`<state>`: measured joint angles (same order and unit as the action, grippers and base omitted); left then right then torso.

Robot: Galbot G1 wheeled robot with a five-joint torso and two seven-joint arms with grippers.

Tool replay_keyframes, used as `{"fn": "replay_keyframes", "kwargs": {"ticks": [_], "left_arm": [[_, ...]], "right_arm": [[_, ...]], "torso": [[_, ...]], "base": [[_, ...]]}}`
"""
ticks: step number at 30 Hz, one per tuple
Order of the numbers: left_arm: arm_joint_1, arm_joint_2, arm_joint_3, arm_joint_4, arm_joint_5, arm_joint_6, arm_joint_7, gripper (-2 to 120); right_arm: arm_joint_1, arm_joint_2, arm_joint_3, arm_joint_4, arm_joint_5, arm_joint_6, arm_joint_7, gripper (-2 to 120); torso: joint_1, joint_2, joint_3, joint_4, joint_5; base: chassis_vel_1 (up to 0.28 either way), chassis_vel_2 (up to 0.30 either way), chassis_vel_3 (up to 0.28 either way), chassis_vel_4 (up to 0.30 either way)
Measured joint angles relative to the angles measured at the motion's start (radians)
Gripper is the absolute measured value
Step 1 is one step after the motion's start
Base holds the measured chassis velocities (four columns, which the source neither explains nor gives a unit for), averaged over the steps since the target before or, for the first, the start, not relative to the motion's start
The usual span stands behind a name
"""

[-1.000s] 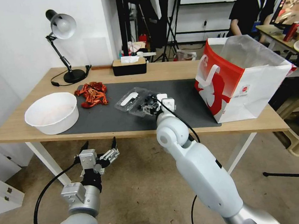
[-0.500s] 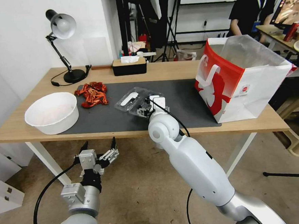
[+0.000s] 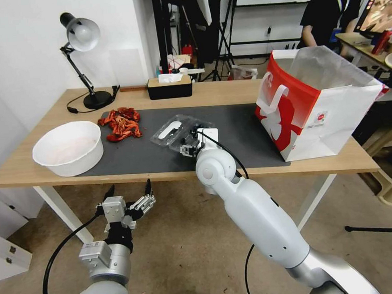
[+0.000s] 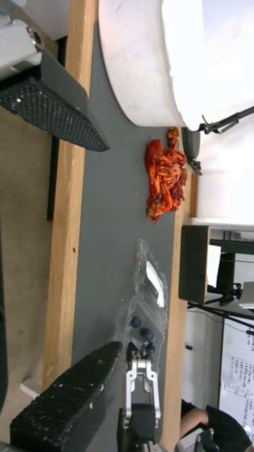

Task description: Close the takeout container lid, then place the container into the takeout bag.

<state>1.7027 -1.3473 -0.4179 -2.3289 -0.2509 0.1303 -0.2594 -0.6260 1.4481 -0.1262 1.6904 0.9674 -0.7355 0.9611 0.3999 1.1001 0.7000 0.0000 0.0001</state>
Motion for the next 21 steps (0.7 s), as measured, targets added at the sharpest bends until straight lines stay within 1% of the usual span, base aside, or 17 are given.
{"fn": "replay_keyframes", "kwargs": {"ticks": [21], "left_arm": [[-0.01, 0.004, 0.005, 0.014, 0.0, -0.017, -0.008, 100]], "right_arm": [[-0.006, -0.054, 0.016, 0.003, 0.025, 0.001, 0.019, 100]], "torso": [[0.0, 0.0, 0.0, 0.0, 0.0]], "base": [[0.0, 0.0, 0.0, 0.0]]}}
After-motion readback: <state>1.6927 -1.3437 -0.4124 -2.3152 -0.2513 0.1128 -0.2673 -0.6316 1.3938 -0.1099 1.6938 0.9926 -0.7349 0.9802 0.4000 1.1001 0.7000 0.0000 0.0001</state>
